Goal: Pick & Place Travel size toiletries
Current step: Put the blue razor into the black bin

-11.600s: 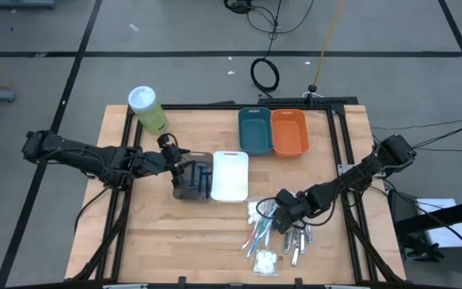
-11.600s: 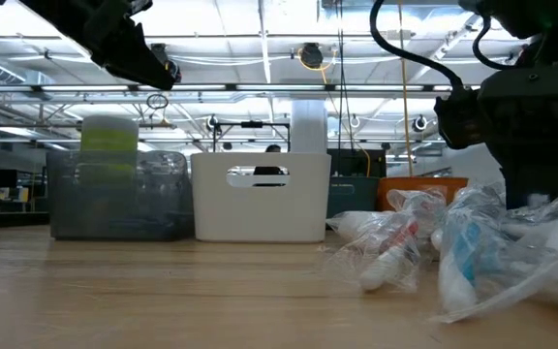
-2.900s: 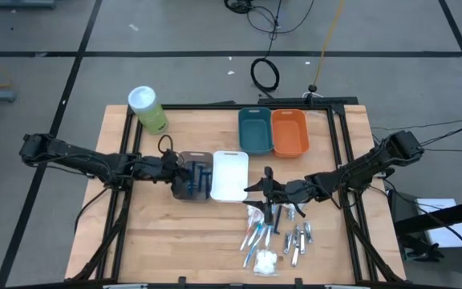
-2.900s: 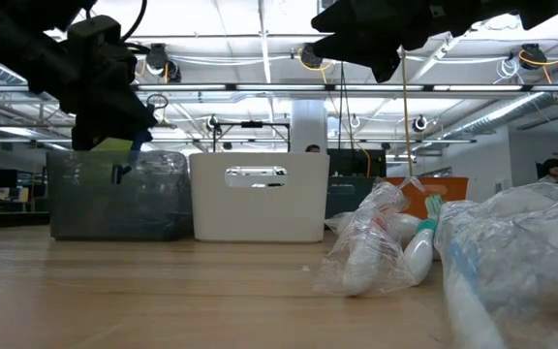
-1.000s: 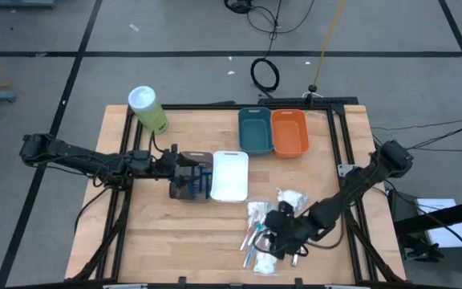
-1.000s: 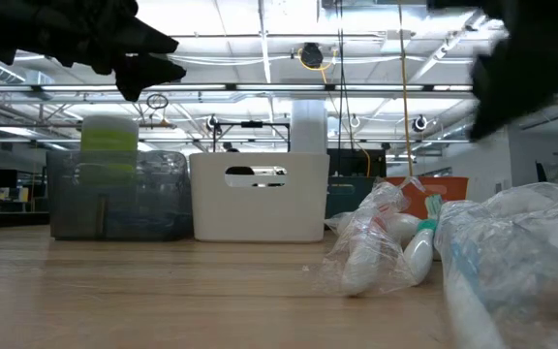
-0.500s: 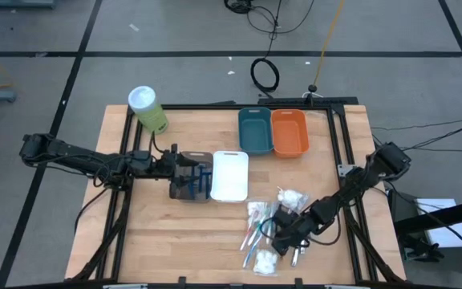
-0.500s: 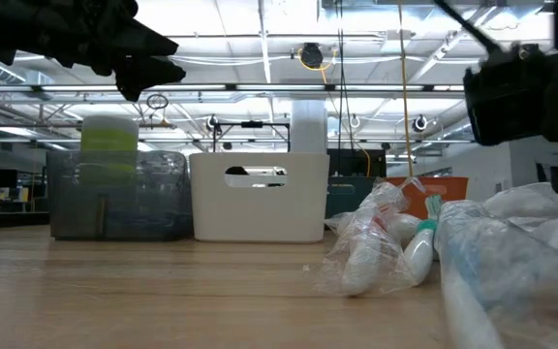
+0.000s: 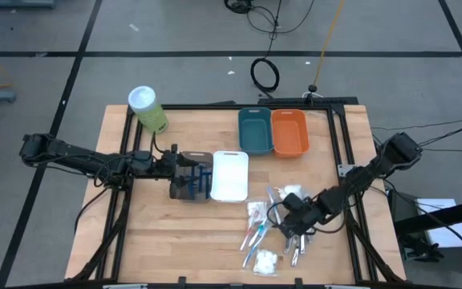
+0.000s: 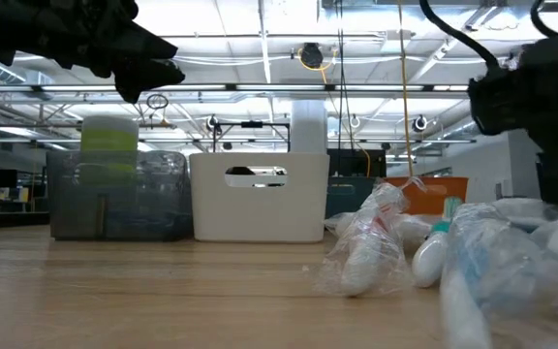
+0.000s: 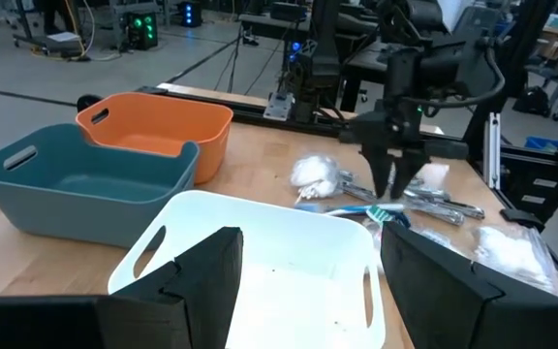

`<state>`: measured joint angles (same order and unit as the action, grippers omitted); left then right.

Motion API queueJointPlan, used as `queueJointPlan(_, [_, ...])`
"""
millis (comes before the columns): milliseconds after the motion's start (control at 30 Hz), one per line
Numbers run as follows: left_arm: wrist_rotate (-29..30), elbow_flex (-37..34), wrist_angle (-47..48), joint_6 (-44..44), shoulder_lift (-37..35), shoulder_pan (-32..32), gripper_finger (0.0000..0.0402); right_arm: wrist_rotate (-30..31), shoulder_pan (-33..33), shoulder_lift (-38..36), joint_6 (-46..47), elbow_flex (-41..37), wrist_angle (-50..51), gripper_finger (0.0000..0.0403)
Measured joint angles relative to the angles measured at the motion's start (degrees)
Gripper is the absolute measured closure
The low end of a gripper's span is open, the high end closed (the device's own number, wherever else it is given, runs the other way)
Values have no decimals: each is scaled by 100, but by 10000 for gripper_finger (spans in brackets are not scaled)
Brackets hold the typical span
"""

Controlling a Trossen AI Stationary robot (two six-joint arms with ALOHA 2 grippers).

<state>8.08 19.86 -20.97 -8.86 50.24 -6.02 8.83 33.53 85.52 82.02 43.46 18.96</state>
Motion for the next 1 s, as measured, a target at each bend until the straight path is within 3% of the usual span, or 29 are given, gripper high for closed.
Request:
queueJointPlan(533, [2,0,28,-4,0,0,158,187,-434,-29,-2397,11,-2789,308])
queueJointPlan(767, [2,0,37,8,0,0,158,151,-358,-60,-2031,308,-1979,323])
queueJointPlan(1000, [2,0,42,92,0,0,158,467,-249,128,-2196,2061,-31,352])
